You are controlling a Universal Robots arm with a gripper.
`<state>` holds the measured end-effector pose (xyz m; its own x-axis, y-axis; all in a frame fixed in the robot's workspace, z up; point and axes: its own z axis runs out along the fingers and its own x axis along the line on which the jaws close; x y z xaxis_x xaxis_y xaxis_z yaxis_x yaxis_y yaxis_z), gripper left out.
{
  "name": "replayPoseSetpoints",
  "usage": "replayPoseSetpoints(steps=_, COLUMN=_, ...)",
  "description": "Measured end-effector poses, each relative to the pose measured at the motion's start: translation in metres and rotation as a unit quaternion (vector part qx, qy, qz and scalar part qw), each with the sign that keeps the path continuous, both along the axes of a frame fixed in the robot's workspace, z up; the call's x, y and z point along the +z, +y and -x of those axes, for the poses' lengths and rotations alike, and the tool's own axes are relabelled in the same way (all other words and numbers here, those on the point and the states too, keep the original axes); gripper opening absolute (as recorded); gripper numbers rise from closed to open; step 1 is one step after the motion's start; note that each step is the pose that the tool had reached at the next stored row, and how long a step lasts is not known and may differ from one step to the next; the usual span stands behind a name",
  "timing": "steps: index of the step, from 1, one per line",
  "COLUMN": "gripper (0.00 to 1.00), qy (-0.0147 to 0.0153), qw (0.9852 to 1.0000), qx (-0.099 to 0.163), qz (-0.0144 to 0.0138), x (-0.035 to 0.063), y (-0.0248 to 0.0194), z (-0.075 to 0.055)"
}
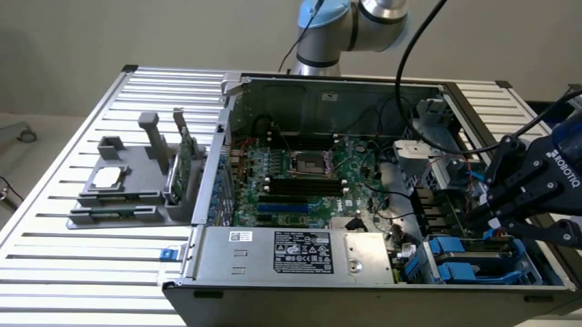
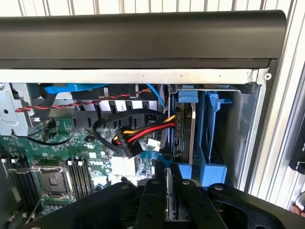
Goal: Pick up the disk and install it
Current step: 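Insert the second disk wire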
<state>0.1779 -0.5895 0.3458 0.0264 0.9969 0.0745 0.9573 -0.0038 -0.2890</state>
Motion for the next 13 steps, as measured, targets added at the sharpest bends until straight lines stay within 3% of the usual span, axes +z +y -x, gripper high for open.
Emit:
replayPoseSetpoints(steps=5, gripper=0.16, qy=0.0068, qw=1.0, qx=0.0, qz=-0.0019, x=-0.0025, y=-0.0038, z=-0.0015)
replayPoseSetpoints(steps=13, gripper=0.16, qy=0.0086, qw=0.9999, qx=0.0, qz=-0.0056, x=-0.0071, y=-0.0091, z=-0.0041)
